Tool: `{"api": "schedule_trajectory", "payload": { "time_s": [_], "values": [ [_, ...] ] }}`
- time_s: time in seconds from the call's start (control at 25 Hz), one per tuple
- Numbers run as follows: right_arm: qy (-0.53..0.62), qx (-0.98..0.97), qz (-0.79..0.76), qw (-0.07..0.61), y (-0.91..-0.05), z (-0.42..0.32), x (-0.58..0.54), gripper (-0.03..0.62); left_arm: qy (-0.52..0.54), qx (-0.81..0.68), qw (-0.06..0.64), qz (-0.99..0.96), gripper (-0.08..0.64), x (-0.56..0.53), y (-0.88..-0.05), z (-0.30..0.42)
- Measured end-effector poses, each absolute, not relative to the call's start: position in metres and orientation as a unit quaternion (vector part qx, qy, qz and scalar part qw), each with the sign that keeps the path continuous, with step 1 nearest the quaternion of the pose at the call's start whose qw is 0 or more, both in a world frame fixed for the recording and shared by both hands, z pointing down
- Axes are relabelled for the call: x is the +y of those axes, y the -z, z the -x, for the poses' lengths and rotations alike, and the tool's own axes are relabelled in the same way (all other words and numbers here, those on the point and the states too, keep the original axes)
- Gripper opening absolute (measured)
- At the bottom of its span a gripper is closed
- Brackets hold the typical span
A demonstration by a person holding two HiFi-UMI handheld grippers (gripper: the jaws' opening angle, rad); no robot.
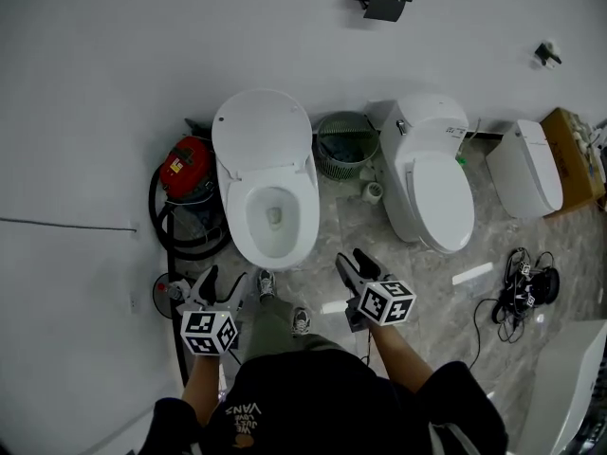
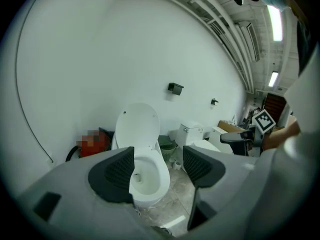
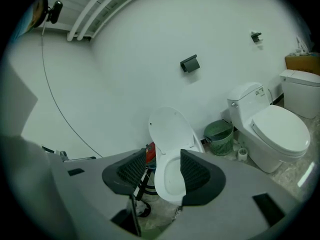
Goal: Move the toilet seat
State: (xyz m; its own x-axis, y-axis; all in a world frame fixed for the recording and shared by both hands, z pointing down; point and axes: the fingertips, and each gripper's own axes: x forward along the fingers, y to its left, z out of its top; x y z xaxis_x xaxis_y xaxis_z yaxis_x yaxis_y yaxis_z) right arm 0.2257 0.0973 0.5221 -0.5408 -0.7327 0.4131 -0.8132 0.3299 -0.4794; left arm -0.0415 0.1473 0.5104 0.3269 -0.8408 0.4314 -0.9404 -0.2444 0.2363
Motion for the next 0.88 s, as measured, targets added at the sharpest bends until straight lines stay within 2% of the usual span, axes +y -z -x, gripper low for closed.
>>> {"api": "schedule_trajectory", "payload": {
  "time_s": [0.4,0.88],
  "values": [
    [-0.348,-0.786,-0.504,0.081,-0.569,-0.229,0.059,0.196,-0.121,-0.559,0.276,-0.772,0.302,0.095,-0.566,0.049],
    [-0.379,-0.755,-0.516,0.140,-0.666,-0.195,0.019,0.186,-0.159,-0.559,0.343,-0.738,0.302,0.062,-0.672,0.079]
  ]
}}
